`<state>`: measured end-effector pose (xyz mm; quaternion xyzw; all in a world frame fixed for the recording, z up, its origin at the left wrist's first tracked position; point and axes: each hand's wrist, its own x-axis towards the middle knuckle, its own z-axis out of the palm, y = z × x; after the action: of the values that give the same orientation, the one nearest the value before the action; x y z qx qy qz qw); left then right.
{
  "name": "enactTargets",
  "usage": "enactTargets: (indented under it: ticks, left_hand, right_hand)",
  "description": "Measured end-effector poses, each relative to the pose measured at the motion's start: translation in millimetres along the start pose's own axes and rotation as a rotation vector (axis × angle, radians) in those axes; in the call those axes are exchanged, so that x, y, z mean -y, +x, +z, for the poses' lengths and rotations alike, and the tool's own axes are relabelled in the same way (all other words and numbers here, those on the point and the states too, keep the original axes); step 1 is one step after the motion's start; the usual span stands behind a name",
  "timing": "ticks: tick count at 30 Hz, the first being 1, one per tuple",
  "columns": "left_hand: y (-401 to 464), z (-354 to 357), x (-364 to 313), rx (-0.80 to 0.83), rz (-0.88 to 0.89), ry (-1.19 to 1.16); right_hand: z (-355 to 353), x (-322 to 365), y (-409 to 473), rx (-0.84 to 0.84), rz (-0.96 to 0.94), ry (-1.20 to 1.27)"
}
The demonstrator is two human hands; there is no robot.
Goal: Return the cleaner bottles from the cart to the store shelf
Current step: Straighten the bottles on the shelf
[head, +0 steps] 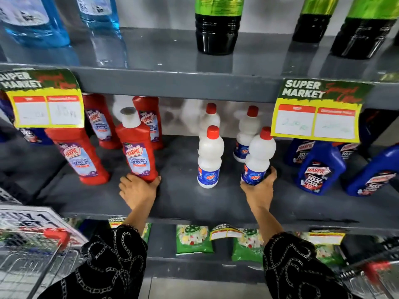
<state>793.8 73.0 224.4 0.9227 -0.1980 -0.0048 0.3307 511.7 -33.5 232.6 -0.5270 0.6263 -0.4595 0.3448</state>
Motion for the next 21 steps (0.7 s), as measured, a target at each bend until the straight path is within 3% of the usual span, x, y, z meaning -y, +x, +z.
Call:
enactTargets:
  ticks: [21]
  left_hand:
    - [1,-2,3,0.010,-0.007,0.064]
  right_hand:
    - [1,-3,-6,0.048,-0.002,-0.132]
